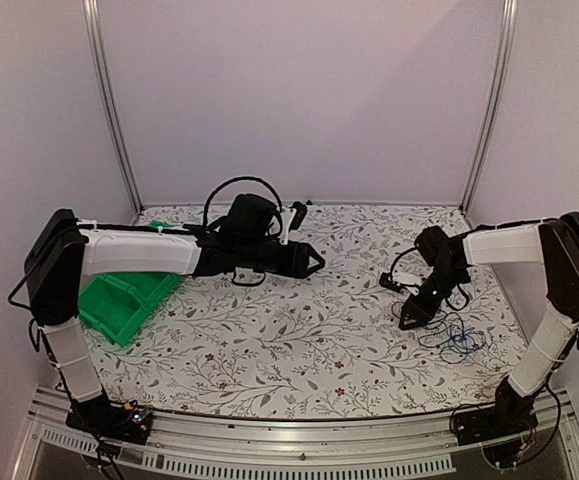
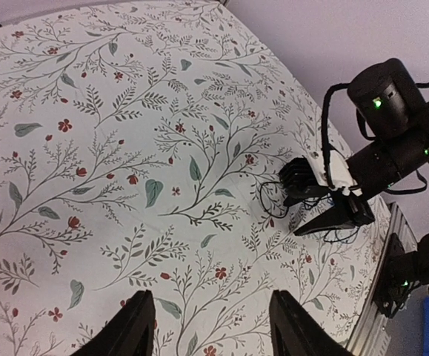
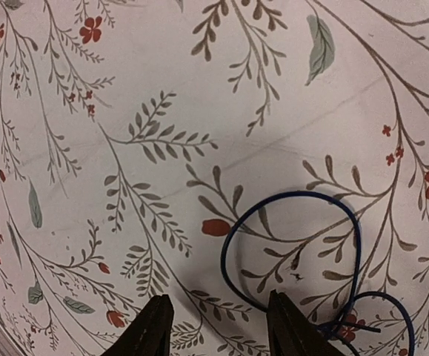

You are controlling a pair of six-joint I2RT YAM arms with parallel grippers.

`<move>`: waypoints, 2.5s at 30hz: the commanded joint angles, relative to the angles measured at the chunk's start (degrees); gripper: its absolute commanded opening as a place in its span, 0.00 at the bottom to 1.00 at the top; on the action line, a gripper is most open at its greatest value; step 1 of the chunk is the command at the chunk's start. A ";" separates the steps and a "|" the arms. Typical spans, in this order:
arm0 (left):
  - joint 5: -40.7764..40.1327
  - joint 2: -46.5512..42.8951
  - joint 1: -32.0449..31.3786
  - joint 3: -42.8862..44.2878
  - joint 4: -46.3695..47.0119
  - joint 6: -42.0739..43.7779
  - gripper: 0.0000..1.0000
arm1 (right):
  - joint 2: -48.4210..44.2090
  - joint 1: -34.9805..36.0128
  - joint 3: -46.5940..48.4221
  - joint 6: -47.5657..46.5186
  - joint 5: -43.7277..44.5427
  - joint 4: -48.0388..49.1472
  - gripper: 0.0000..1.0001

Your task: Untangle the cables

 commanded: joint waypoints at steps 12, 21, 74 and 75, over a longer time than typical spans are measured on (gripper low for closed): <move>0.47 -5.92 -6.59 -6.53 15.98 14.61 0.51 | -6.01 0.20 19.73 -2.28 -15.58 -15.79 0.00; 0.18 -1.83 -8.89 -1.55 12.00 17.03 0.52 | -5.62 0.17 23.38 -2.97 -10.64 -20.12 0.29; -9.09 0.16 -9.41 -7.10 32.84 18.47 0.59 | 7.81 8.99 54.86 -4.63 -29.17 -37.09 0.00; -9.25 1.06 -9.38 -6.45 32.90 18.73 0.59 | 7.74 9.37 55.31 -4.63 -29.17 -37.26 0.00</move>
